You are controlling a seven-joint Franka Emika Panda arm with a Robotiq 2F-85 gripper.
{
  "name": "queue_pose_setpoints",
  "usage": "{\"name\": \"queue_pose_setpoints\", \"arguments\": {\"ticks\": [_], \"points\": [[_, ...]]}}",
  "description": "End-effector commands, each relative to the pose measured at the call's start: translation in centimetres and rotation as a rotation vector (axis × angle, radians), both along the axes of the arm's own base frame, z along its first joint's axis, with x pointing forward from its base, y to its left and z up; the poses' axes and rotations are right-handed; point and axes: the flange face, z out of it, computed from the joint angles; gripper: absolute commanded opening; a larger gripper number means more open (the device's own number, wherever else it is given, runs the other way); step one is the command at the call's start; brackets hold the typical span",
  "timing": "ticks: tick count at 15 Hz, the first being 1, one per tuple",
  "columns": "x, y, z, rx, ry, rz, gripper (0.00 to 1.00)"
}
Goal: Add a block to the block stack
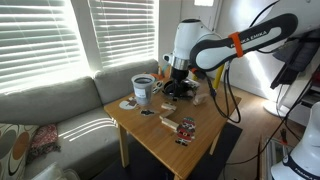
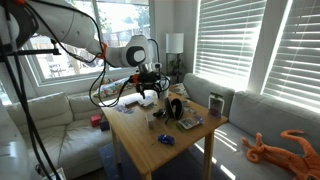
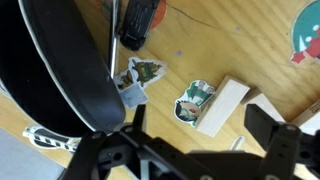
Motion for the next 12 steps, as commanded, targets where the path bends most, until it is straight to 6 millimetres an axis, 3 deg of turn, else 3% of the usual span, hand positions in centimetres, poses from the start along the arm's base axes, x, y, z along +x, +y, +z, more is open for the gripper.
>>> {"name": "queue_pose_setpoints", "arguments": {"ticks": [1, 12], "points": [[0.0, 0.0, 0.1, 0.000, 0.001, 0.000, 1.00], [0.0, 2.8, -1.0, 0.030, -0.042, -0.416, 0.97]]}}
